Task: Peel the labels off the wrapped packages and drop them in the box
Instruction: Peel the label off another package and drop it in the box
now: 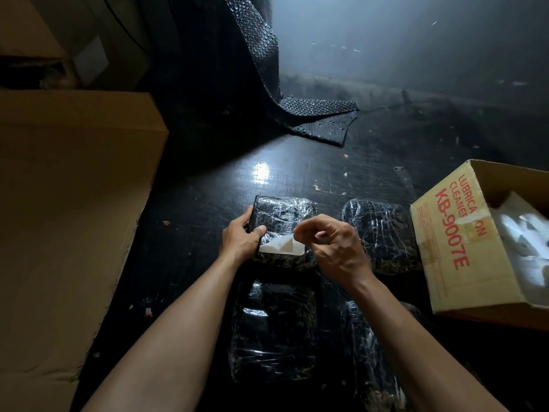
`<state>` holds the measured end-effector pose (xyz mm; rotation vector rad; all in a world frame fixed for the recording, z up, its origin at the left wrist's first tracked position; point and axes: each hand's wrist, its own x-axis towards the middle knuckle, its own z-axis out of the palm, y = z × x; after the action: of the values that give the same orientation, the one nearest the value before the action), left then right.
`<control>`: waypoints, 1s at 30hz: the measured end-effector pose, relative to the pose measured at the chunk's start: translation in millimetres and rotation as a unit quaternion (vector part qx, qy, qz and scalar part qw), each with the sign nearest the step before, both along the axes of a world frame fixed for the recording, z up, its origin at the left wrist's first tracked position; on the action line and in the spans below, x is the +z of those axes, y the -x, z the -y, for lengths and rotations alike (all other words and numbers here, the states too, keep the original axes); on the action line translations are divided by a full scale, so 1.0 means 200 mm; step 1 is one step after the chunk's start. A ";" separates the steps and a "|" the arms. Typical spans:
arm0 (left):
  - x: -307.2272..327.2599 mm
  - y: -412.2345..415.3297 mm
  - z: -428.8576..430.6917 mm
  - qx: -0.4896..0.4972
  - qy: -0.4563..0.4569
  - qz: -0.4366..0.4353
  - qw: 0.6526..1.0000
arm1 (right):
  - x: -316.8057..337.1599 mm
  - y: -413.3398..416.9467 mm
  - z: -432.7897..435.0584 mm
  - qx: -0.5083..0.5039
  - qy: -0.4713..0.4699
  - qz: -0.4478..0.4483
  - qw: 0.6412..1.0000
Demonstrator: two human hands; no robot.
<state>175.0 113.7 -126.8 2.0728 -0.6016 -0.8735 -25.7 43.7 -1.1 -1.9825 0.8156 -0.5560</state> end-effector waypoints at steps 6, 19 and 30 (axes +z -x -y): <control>0.01 0.00 0.01 0.009 -0.002 -0.005 1.000 | 0.01 0.03 -0.03 -0.027 -0.038 0.017 0.999; -0.02 -0.02 0.02 0.001 0.001 0.006 1.000 | 0.11 0.06 -0.01 -0.054 -0.049 0.075 0.995; 0.02 0.05 -0.06 -0.016 0.027 0.009 0.999 | 0.20 0.07 0.06 -0.035 0.014 0.006 0.999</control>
<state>164.9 125.7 -122.3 2.0293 -0.6641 -0.8483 -39.3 32.1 39.3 -1.9805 0.8772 -0.6219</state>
